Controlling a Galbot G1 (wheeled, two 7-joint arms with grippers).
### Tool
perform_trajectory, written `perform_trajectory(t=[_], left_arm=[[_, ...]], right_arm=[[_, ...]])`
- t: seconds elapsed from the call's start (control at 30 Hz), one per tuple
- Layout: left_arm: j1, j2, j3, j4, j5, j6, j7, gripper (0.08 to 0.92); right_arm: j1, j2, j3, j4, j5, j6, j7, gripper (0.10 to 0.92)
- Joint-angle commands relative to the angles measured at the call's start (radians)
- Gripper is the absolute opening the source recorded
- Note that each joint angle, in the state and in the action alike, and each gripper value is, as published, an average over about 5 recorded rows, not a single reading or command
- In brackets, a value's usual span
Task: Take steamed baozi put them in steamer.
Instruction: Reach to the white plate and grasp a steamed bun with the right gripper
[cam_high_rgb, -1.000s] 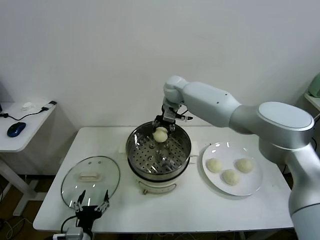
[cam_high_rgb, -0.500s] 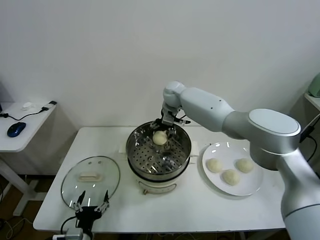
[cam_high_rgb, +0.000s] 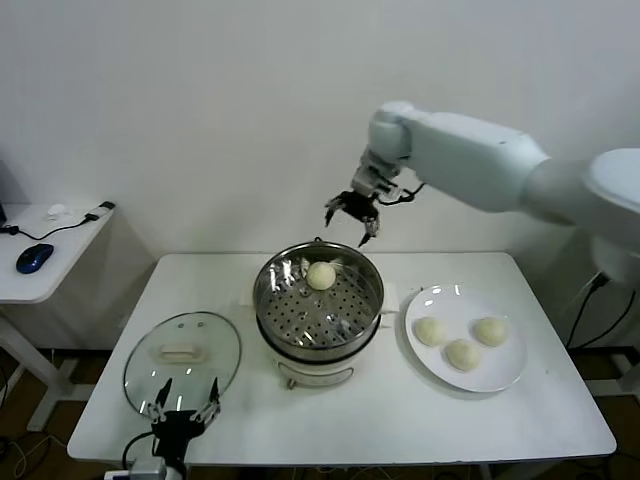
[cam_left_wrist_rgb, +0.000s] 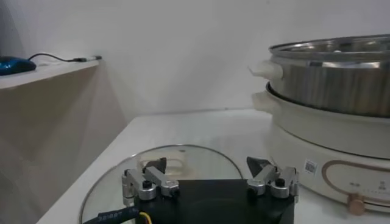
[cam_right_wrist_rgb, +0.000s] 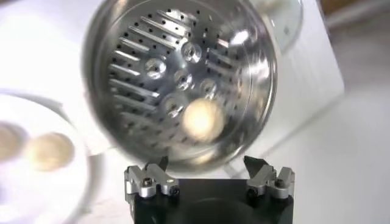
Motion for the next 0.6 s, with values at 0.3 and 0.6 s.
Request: perform_trajectory(t=[0.3,0.6], left_arm=[[0.014,-0.011,-0.004,-0.003,-0.003,0.003,-0.002,0.823],[0.026,-0.013,-0.002,0.002,-0.005,0.004,-0.003,0.823]], right_arm=[[-0.323,-0.43,0.08,0.283,0.095,-0.575,0.209,0.823],[-0.508,-0.359,0.218,0.137,0.011,-0.581,0.216,0.823]])
